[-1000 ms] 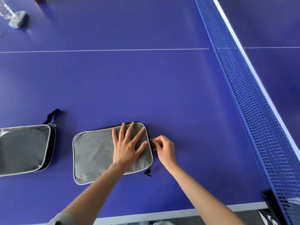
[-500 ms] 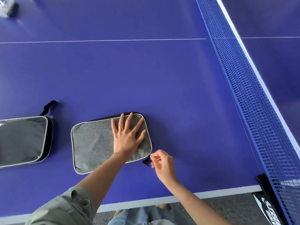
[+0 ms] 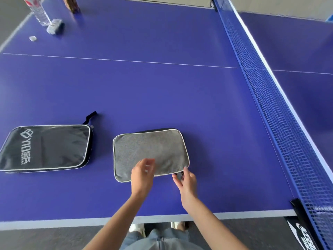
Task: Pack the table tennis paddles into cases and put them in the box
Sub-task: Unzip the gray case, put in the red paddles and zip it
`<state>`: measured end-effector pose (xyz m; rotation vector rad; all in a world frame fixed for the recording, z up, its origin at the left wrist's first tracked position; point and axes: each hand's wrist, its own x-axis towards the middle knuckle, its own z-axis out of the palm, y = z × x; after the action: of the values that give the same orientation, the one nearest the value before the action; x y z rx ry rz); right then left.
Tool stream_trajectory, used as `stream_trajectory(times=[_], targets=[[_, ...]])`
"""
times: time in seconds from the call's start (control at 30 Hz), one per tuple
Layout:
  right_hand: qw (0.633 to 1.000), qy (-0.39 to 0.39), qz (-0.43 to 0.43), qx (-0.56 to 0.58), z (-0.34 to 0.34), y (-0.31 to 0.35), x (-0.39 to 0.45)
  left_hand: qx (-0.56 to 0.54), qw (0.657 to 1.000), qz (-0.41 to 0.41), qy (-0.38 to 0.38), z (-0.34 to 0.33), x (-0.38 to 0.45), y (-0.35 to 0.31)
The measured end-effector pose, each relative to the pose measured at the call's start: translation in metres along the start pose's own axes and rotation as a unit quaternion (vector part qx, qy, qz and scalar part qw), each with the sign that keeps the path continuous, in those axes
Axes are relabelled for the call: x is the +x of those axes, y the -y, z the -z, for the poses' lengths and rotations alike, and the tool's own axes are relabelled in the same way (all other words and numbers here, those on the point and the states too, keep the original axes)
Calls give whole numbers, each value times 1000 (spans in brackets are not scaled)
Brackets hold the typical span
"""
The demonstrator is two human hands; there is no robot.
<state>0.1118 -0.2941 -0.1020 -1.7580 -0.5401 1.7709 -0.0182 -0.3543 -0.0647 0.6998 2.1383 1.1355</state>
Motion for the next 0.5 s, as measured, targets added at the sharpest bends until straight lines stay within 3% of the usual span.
stream_trajectory(times=[0.13, 0.27, 0.37, 0.5], targets=[[995, -49, -49, 68, -35, 8, -23, -141, 966, 211, 48, 10, -20, 21], [988, -87, -83, 97, -60, 17, -29, -315, 863, 386, 82, 17, -20, 30], [986, -119, -85, 84, -67, 19, -31, -349, 806, 464, 120, 21, -9, 30], [984, -123, -86, 96, -67, 16, -30, -378, 778, 491, 108, 21, 4, 24]])
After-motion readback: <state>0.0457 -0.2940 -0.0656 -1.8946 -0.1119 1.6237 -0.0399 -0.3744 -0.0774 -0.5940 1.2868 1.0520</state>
